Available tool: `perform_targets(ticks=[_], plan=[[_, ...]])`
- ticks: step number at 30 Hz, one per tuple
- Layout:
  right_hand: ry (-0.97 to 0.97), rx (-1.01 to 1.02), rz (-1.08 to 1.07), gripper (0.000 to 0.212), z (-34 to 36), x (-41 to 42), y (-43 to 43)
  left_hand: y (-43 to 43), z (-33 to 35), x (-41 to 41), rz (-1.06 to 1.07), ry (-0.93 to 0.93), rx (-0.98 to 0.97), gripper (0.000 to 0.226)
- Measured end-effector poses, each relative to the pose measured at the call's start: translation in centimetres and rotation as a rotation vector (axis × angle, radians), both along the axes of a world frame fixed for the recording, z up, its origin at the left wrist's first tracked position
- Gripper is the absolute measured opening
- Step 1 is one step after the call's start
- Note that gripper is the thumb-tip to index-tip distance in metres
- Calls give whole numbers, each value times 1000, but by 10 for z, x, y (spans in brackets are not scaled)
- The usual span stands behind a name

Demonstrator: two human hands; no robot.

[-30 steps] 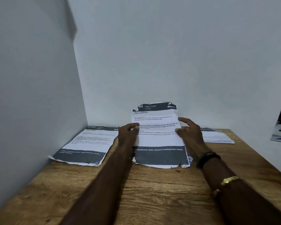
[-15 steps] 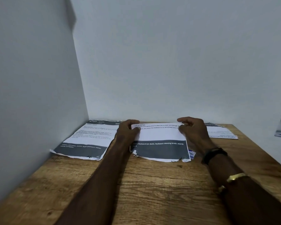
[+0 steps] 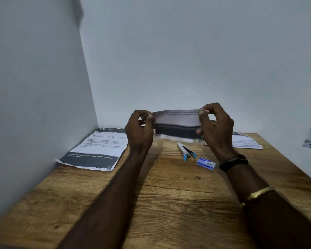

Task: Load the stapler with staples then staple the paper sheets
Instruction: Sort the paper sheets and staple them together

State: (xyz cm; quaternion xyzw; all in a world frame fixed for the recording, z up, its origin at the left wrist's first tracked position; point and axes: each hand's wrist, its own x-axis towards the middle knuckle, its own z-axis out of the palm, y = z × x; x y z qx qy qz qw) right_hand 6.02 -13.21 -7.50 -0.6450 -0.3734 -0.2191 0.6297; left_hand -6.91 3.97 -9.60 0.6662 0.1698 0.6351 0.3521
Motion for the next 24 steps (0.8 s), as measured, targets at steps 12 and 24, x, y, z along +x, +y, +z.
perform_targets(ticks=[12,24], plan=[[131,-66,97,31,-16,10,-9,13,-9,-4,-554,55,-723,30],[319,-302,-27,21,-31,24,-2,5,-9,-6,-668,-30,-819,58]])
